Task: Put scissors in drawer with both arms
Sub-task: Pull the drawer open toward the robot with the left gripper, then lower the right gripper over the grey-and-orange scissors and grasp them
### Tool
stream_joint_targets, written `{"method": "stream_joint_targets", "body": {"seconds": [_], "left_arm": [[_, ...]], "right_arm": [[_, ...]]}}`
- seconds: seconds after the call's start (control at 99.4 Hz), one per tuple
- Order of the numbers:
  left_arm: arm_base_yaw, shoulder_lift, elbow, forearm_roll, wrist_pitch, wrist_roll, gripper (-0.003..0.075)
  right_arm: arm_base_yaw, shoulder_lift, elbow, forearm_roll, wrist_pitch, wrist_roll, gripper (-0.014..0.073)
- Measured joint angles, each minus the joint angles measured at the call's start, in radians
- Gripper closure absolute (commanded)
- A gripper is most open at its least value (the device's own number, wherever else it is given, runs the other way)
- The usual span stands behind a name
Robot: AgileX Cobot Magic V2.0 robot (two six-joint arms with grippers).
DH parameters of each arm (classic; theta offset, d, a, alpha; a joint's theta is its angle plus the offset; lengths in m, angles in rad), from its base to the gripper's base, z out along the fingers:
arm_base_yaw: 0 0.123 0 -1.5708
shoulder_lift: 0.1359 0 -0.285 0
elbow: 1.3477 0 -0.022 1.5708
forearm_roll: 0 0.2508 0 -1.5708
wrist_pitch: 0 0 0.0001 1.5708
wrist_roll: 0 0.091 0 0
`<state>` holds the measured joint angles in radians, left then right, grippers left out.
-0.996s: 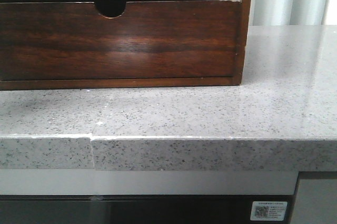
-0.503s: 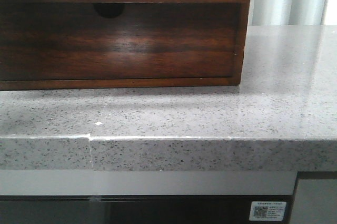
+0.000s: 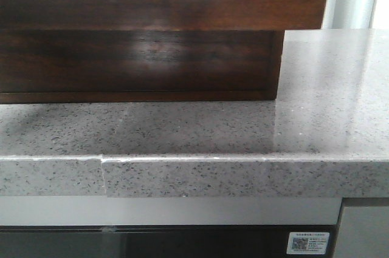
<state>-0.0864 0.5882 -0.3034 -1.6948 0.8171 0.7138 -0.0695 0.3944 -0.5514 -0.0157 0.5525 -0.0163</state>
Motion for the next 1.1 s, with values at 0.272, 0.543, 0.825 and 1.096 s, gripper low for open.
{"method": "stream_joint_targets", "body": {"seconds": [0.272,0.543,0.825,1.096], "left_arm": [[0.000,-0.007,0.000,0.012,-0.015,-0.007,0.0559],[0.000,-0.023,-0.009,0.089,-0.019,0.111,0.0342],[0.000,-0.024,-0.022,0.205,0.077,0.123,0.0344],[0.000,-0.027,-0.158,0.609,0.155,0.074,0.0353]], "right_arm": [[0.000,0.000,0.000,0.000,0.000,0.000,0.0067],[0.000,0.000,0.000,0.000,0.000,0.000,0.0067],[0.000,0.000,0.000,0.000,0.000,0.000,0.0067],[0.000,0.000,0.000,-0.016,0.011,0.000,0.0067]]}}
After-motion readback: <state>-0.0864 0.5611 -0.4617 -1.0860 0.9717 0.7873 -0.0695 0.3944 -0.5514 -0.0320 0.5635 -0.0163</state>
